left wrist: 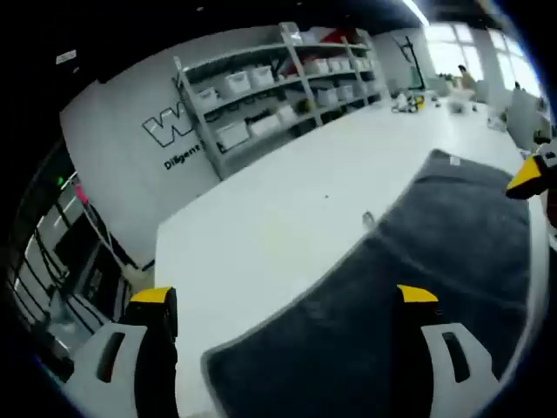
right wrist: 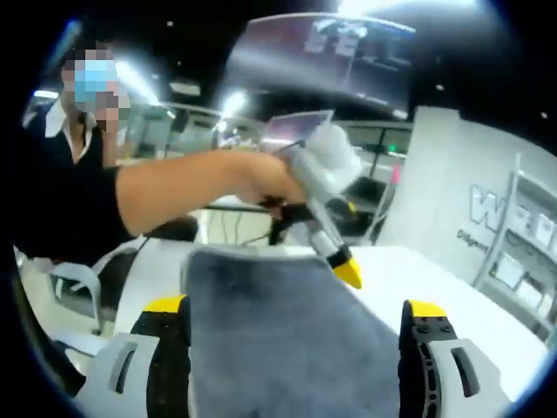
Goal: Open the folded towel by lifting each exposed corner and separating the folded layers until the towel lies flat within the target outline without major curled edges
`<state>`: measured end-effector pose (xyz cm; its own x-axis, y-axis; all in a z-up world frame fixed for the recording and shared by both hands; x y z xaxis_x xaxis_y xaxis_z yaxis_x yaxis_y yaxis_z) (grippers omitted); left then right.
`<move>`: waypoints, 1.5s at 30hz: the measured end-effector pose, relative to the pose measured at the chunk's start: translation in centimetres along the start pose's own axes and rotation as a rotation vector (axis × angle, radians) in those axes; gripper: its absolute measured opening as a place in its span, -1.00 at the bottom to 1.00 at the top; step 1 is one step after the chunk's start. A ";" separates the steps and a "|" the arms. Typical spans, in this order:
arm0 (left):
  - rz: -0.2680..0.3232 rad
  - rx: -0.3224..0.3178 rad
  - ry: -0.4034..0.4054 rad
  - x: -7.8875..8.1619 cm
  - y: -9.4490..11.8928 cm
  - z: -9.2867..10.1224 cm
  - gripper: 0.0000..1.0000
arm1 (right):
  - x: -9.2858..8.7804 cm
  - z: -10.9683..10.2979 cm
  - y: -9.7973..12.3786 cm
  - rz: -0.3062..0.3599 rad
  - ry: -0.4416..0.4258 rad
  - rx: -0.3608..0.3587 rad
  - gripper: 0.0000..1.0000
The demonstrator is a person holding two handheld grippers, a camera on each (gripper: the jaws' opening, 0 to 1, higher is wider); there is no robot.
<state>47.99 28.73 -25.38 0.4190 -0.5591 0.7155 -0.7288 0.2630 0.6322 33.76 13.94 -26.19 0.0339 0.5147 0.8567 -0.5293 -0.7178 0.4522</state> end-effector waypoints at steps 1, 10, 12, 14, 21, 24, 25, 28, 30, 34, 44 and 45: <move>0.023 -0.007 0.004 0.3 0.7 0.7 1.00 | -0.1 0.6 0.8 0.017 -0.004 -0.012 1.00; 0.069 0.009 0.083 -2.2 3.7 2.9 1.00 | -5.1 6.3 7.7 -0.008 -0.096 -0.144 1.00; 0.073 0.010 0.096 -3.2 4.4 3.4 1.00 | -7.1 7.3 9.4 -0.026 -0.119 -0.153 1.00; 0.085 0.015 0.106 -4.1 4.9 3.9 1.00 | -9.2 8.0 10.9 -0.037 -0.189 -0.127 1.00; 0.076 0.001 0.142 -7.1 5.0 5.7 1.00 | -17.7 9.2 14.6 -0.180 -0.334 -0.130 0.99; 0.064 -0.004 0.152 -8.0 4.8 6.0 1.00 | -19.9 9.1 15.2 -0.220 -0.380 -0.120 1.00; 0.059 -0.007 0.163 -8.4 4.6 6.1 1.00 | -21.2 9.1 15.6 -0.246 -0.417 -0.113 1.00; 0.044 -0.013 0.177 -9.3 4.3 6.2 1.00 | -23.7 9.6 16.6 -0.274 -0.492 -0.120 1.00; 0.039 -0.017 0.184 -9.6 4.1 6.3 1.00 | -25.0 9.6 17.2 -0.292 -0.532 -0.104 1.00; 0.022 -0.019 0.193 -10.0 3.8 6.2 1.00 | -26.3 9.5 17.7 -0.307 -0.577 -0.091 1.00; 0.005 -0.021 0.186 -10.0 3.4 5.7 1.00 | -26.6 10.3 18.2 -0.296 -0.541 -0.094 1.00; 0.001 -0.022 0.184 -10.0 3.3 5.6 1.00 | -26.6 10.4 18.3 -0.292 -0.553 -0.093 1.00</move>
<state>38.36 30.75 -32.18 0.5116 -0.4058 0.7574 -0.7183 0.2816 0.6361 32.01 -17.81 -38.10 0.6084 0.3468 0.7138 -0.5028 -0.5274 0.6848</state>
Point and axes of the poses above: the point that each gripper's makers call its tool centre point, and the gripper's own axes: y roughly backward along the fingers, z roughly to its right, x roughly out of its top, the point moved 6 cm from there along y, roughly backward along the fingers, and after that the axes turned 13 degrees about -z, right-handed, at the moved point
